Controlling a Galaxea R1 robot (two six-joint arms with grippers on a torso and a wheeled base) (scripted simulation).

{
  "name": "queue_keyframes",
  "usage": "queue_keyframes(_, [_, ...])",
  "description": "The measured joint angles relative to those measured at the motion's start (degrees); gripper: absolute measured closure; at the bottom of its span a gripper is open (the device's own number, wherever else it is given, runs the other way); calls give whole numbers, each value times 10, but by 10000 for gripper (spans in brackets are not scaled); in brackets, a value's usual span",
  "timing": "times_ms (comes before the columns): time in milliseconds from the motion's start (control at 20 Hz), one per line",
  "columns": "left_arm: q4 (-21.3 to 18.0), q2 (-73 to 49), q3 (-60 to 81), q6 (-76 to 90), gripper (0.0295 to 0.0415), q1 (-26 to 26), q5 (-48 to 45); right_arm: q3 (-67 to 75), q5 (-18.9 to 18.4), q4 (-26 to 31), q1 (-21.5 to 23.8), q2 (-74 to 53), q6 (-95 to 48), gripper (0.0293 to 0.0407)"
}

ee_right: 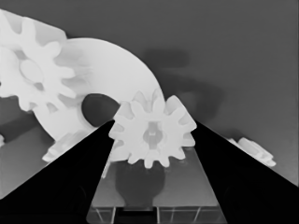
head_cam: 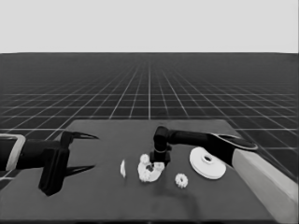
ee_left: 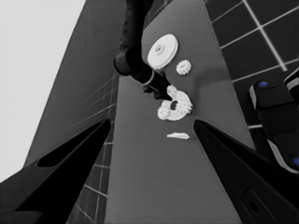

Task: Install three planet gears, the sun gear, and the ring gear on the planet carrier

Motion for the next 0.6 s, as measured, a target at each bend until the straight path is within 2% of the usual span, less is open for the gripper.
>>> queue_keyframes(100, [0, 0, 0, 0, 326, 0, 0, 0, 0, 0, 0, 0, 0, 328])
queue_keyframes(150, [0, 0, 0, 0, 326, 0, 0, 0, 0, 0, 0, 0, 0, 319])
queue_keyframes(250, [0, 0, 0, 0, 326, 0, 0, 0, 0, 0, 0, 0, 0, 316])
queue_keyframes(500, [0, 0, 0, 0, 326, 0, 0, 0, 0, 0, 0, 0, 0, 315])
queue_keyframes(600, [0, 0, 0, 0, 326, 0, 0, 47, -24, 51, 55, -13, 27, 315])
